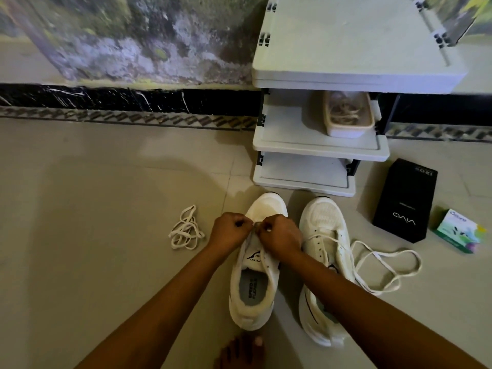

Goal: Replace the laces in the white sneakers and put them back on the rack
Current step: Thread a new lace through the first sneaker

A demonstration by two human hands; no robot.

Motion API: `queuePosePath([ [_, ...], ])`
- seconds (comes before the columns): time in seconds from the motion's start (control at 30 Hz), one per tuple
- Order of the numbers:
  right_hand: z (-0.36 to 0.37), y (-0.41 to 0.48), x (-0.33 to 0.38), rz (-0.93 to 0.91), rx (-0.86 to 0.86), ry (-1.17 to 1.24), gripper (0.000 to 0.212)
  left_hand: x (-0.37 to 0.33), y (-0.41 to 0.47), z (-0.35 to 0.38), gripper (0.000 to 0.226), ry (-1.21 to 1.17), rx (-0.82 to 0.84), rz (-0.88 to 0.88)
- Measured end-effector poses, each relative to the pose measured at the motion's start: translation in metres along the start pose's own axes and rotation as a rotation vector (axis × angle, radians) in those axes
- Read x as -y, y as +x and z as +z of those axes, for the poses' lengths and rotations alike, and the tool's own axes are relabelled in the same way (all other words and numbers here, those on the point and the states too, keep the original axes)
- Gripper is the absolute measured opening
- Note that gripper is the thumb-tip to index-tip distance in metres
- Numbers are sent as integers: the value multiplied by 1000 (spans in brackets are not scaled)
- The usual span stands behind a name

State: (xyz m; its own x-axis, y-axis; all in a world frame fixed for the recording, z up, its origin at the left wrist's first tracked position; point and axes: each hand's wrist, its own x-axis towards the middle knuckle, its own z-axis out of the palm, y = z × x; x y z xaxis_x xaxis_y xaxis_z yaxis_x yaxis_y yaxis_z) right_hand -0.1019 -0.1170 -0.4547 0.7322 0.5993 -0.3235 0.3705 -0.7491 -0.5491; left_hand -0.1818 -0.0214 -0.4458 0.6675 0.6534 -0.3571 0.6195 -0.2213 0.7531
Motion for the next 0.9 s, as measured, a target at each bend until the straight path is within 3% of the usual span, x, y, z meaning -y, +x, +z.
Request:
queuePosePath([
  [0.37,4,2,-2,61,77,135,24,2,8,-1,20,-107,56,-99],
  [0.57,8,-2,1,14,12,48,22,8,12,2,16,52,68,-15],
  [0.77,7,-3,-4,-60,-3,11,24,11,16,13,12,222,-44,109],
  [0.9,9,-12,-7,-210,-98,-70,46,14,17,10,15,200,-76,100],
])
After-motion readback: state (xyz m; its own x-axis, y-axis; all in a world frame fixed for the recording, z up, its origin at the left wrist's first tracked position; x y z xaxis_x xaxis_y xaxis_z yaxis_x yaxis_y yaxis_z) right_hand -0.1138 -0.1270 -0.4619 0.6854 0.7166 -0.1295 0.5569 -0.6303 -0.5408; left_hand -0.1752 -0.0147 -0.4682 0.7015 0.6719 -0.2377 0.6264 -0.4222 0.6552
